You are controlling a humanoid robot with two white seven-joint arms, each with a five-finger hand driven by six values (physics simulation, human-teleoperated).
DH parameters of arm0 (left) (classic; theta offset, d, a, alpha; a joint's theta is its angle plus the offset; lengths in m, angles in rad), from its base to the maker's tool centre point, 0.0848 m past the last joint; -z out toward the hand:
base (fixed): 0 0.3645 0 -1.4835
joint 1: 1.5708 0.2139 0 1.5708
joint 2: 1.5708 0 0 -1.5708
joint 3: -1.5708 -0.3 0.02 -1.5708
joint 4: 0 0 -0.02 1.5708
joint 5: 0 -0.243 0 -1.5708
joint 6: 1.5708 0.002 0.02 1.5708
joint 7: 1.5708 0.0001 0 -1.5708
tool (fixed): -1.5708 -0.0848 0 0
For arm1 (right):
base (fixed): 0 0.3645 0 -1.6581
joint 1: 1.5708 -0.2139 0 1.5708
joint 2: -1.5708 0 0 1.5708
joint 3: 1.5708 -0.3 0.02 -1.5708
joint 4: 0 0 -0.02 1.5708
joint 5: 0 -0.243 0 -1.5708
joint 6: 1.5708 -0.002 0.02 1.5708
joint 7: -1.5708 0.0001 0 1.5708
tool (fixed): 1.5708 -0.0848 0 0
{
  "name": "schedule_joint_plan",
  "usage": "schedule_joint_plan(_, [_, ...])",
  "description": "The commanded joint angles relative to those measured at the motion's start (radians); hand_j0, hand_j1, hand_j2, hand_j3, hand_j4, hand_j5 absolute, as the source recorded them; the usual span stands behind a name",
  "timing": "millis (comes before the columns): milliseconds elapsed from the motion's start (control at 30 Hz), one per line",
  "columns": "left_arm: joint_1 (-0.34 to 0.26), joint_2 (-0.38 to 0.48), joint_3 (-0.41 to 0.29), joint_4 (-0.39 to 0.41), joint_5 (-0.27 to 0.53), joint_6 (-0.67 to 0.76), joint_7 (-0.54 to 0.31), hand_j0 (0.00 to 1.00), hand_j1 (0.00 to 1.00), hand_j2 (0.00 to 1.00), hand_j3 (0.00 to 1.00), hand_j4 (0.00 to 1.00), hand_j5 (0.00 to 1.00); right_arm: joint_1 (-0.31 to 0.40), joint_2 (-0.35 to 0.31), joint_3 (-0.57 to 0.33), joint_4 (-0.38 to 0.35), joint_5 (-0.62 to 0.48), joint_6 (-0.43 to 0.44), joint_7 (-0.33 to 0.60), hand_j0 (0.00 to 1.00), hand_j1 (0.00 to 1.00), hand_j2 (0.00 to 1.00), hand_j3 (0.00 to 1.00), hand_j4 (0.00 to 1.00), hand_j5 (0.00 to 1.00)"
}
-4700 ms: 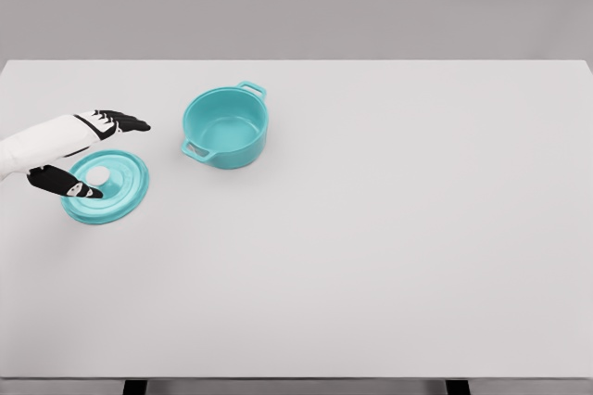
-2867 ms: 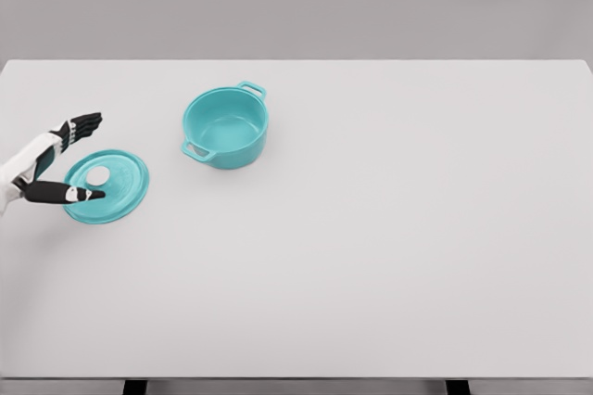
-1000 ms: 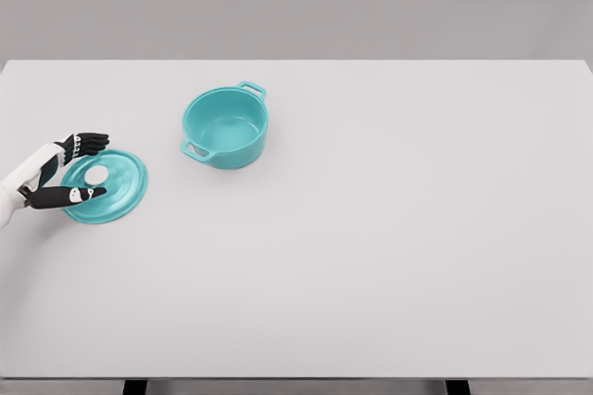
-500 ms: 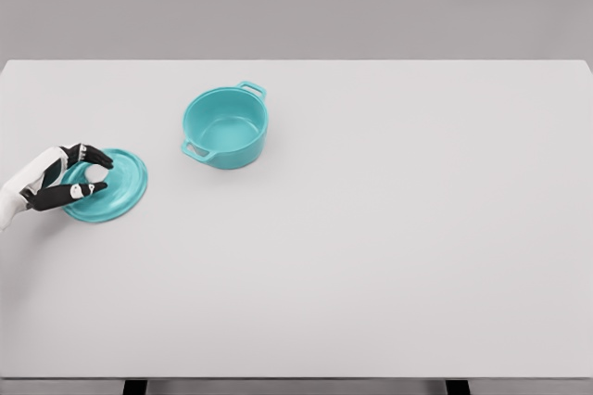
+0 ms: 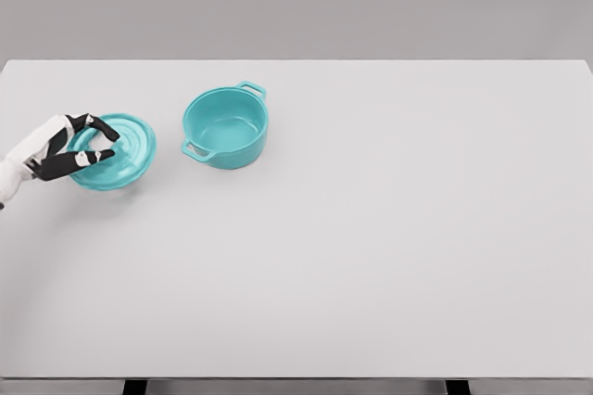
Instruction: Cover the pot with left arm
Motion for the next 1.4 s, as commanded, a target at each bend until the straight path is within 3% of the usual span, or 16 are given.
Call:
schedule_joint_plan(0, [-0.006,-0.023,-0.004,-0.008,0.0,0.001,0.0,0.37,0.37,0.37,0.37,0.37,0.37,0.0,0.0,0.0,0.0,0.001,0.0,0.0,1.0,1.0,1.0,1.0,1.0,1.0])
schedule_joint_plan(533, [-0.1,-0.112,-0.008,0.0,-0.095,0.001,0.0,0.37,0.37,0.37,0.37,0.37,0.37,0.0,0.0,0.0,0.0,0.001,0.0,0.0,1.0,1.0,1.0,1.0,1.0,1.0])
schedule_joint_plan(600, [-0.123,-0.126,-0.044,0.007,-0.093,0.001,0.0,0.37,0.37,0.37,0.37,0.37,0.37,0.0,0.0,0.0,0.0,0.001,0.0,0.0,1.0,1.0,1.0,1.0,1.0,1.0])
schedule_joint_plan(833, [-0.164,-0.147,-0.063,0.013,-0.093,0.001,-0.002,0.37,0.37,0.37,0.37,0.37,0.37,0.0,0.0,0.0,0.0,0.001,0.0,0.0,1.0,1.0,1.0,1.0,1.0,1.0])
schedule_joint_plan(1367, [-0.287,-0.28,-0.143,0.167,-0.133,0.003,-0.017,0.37,0.37,0.37,0.37,0.37,0.37,0.0,0.0,0.0,0.0,0.001,0.0,0.0,1.0,1.0,1.0,1.0,1.0,1.0])
